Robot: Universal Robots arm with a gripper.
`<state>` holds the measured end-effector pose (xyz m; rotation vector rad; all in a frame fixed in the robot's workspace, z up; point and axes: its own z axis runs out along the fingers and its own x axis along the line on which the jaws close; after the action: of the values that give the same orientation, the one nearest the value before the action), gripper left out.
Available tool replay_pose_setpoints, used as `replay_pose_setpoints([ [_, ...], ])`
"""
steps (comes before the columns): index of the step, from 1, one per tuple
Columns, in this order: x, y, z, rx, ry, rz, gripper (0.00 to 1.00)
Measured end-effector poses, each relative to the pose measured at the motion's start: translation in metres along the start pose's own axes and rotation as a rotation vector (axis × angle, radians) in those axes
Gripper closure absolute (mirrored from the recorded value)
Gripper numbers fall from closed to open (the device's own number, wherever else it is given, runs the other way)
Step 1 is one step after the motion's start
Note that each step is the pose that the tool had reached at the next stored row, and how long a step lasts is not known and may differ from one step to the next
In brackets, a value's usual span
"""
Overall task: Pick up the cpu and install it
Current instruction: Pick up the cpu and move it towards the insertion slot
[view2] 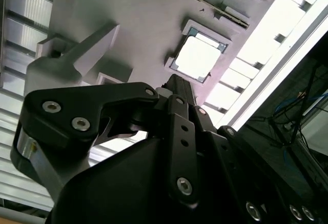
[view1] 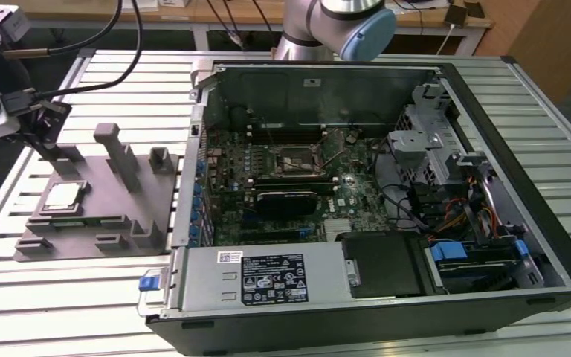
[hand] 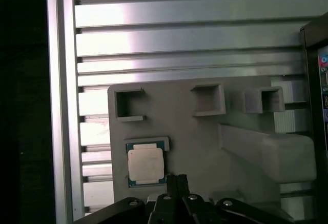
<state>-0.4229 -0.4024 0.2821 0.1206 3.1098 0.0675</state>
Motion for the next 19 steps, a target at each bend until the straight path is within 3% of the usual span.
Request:
replay_pose_setpoints([
  [19, 0.0119, -0.0087, 0.0268, -0.0014, -0.0002, 0.0, 0.89],
])
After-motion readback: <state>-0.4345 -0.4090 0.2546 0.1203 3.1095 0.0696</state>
